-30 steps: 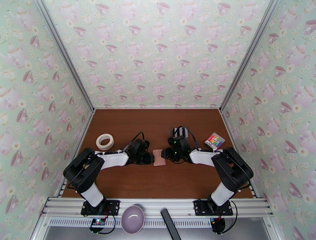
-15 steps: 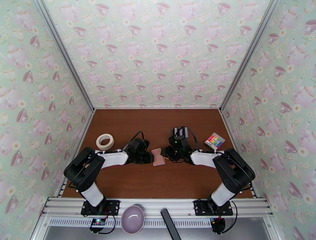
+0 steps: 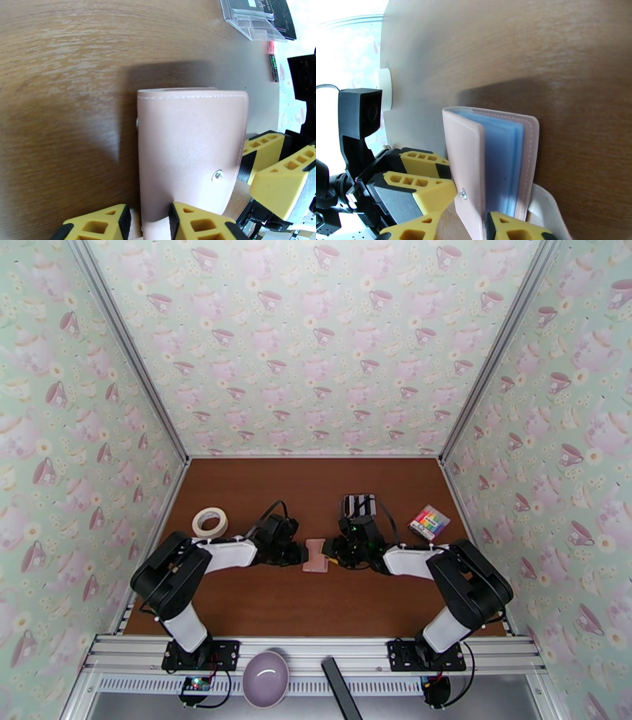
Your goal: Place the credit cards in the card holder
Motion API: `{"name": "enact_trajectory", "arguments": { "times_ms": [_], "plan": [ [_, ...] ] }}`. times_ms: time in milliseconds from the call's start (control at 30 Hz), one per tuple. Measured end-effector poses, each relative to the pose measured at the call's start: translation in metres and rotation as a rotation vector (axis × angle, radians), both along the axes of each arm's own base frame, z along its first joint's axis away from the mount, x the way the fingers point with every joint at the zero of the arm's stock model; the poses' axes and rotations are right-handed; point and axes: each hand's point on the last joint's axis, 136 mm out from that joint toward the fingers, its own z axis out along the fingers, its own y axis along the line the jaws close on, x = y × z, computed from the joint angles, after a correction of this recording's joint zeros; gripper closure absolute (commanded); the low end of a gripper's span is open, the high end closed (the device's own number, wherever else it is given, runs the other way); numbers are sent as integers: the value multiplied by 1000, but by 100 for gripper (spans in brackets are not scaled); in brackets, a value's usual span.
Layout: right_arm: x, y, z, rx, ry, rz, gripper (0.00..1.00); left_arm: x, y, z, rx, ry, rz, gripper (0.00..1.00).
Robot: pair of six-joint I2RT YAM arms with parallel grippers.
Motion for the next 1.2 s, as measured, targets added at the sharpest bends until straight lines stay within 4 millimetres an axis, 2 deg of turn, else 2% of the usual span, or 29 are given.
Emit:
{"name": "enact_trajectory", "arguments": {
  "times_ms": [267, 400, 700, 1033, 1200],
  "plan": [
    [-5, 4, 0, 24, 0, 13, 65, 2, -1, -1, -10, 25, 6, 66],
    [-7, 7, -9, 12, 11, 30, 64, 4, -2, 0, -15, 44, 11, 66],
    [-4, 10, -10, 8, 4, 40, 65, 6, -3, 1, -19, 52, 22, 66],
    [4, 15, 4, 25, -29, 38, 65, 9, -2, 4, -26, 27, 29, 61],
    [8, 18, 13, 37, -50, 39, 65, 24, 14, 6, -9, -17, 83, 58]
  ]
}}
